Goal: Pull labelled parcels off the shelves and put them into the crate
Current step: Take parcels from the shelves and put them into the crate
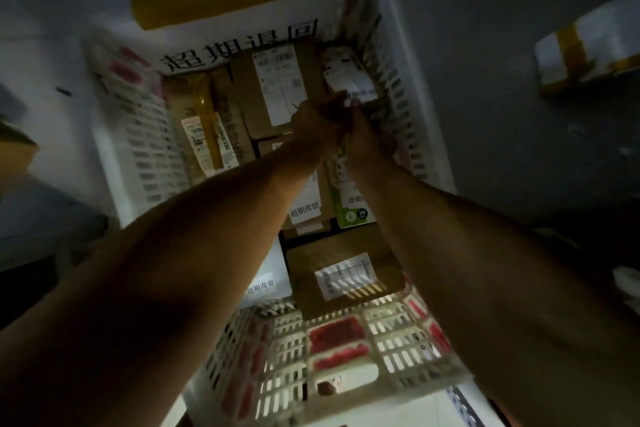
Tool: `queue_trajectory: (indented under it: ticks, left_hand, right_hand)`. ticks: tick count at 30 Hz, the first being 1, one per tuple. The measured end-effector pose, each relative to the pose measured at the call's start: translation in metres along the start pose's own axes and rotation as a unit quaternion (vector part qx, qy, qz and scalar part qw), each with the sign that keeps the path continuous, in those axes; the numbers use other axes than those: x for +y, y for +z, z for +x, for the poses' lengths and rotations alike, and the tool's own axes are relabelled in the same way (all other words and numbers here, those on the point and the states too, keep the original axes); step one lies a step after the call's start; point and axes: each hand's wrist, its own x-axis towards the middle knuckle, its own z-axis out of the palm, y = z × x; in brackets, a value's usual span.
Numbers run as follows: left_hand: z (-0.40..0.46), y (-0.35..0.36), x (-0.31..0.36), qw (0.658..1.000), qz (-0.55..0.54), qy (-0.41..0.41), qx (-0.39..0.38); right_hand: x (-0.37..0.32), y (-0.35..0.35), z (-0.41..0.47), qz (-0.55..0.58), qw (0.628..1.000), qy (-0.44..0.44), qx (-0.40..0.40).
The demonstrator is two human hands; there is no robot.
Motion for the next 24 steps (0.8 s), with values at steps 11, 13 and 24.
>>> queue_trajectory:
  ticks: [11, 13, 24]
  left_hand:
    - [0.003, 0.002, 0.003, 0.997, 0.056, 0.032, 0.041]
    - [0.0, -0.003, 0.005, 0.996, 0.073, 0.042, 0.041]
    - [-0.059, -0.05, 0.043, 0.996, 0.085, 0.016, -0.001]
  right_hand:
    - [-0.004, 0.002, 0.012, -0.053, 0.998, -0.044, -0.007]
    - [-0.012, -0.001, -0.006, -0.091, 0.995, -0.032, -0.003]
    - [-0.049, -0.024, -0.072, -0.294, 0.95, -0.098, -0.031]
